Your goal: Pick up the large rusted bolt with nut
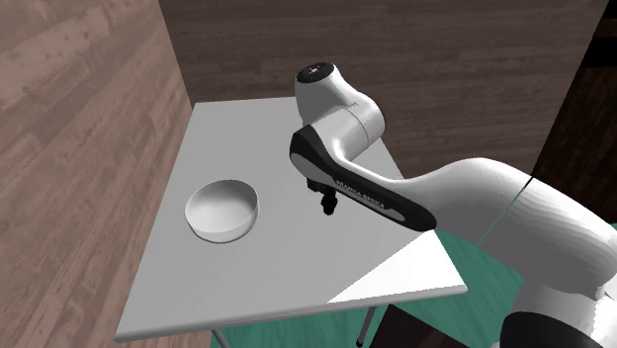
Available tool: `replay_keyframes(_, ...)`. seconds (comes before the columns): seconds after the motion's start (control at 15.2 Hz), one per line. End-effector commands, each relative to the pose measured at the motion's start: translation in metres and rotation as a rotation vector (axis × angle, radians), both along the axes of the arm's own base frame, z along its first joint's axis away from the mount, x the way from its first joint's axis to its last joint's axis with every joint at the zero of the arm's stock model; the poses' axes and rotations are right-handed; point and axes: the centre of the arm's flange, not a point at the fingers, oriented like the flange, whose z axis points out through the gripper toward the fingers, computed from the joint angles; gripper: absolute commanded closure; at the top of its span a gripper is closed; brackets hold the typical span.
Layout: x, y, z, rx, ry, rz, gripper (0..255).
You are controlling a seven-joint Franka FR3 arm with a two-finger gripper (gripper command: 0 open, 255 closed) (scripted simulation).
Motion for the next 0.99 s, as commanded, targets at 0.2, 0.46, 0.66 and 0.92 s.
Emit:
replay_keyframes(0.2,0.000,0.001,-0.010,0.000,0.000,0.000,255)
replay_keyframes(0.46,0.000,0.001,-0.010,0.000,0.000,0.000,255)
replay_keyframes(0.66,0.000,0.001,-0.010,0.000,0.000,0.000,255)
replay_keyframes(0.92,0.000,0.000,0.007,0.000,0.000,0.000,255)
